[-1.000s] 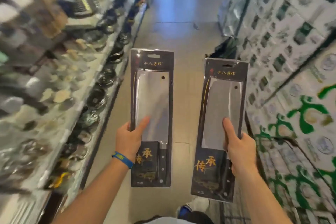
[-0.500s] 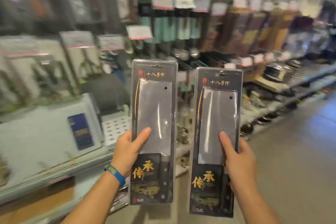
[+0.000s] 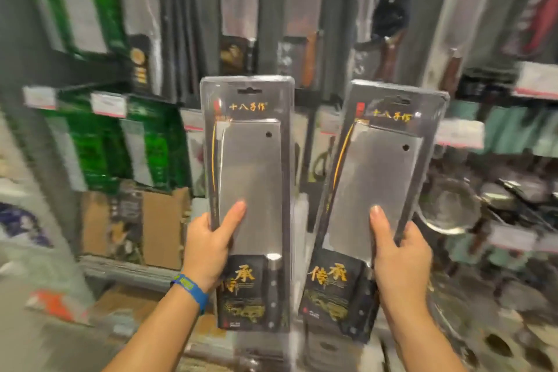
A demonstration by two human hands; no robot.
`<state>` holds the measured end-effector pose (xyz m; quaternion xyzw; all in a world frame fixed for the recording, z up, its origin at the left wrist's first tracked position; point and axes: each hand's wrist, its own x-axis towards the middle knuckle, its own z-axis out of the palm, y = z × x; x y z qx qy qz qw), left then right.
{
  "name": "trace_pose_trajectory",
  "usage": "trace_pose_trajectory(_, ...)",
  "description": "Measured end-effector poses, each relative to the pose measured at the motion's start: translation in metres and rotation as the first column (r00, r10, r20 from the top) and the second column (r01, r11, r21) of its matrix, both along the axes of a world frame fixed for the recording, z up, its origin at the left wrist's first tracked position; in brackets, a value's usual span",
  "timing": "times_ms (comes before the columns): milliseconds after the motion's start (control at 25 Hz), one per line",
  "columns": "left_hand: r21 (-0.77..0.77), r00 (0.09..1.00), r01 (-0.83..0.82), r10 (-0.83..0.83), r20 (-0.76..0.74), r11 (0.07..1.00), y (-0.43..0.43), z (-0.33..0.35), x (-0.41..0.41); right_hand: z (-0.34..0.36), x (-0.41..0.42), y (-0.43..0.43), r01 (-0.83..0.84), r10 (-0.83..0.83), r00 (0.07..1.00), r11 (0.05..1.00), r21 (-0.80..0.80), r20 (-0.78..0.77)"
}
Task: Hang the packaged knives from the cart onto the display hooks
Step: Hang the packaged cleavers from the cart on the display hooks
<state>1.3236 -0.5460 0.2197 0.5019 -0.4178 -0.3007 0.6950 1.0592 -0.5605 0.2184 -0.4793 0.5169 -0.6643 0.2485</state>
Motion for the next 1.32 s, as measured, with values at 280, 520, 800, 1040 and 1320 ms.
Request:
trace_pose_trajectory(280, -0.190, 0.957, -0.275, 0.288, 0.046, 0.943, -0.060, 0.084, 0.044, 0.090, 0.055, -0.116, -0.161, 0.143, 0.983, 0.972, -0.172, -0.113)
trace_pose_trajectory(520, -0.219, 0.938, -0.334, 0.345, 0.012, 0.917, -0.091, 0.121, 0.065, 0.142, 0.101, -0.162, -0.248, 0.198, 0.959, 0.932, -0.263, -0.203)
trace_pose_trajectory(800, -0.163, 0.942, -0.332, 0.335, -0.009, 0.929, -0.136, 0.153, 0.110, 0.179, 0.139, -0.188, -0.237, 0.176, 0.961, 0.922, -0.307, -0.214)
trace_pose_trajectory(1040, -0.238, 0.934, -0.307, 0.340, 0.109, 0.921, -0.185, 0.183, 0.150, 0.206, 0.165, -0.213, -0.114, 0.049, 0.978, 0.938, -0.327, -0.201)
trace_pose_trajectory(1320, -0.343, 0.924, -0.211, 0.301, 0.235, 0.915, -0.225, 0.210, 0.195, 0.229, 0.189, -0.223, 0.093, -0.174, 0.972, 0.899, -0.428, -0.156)
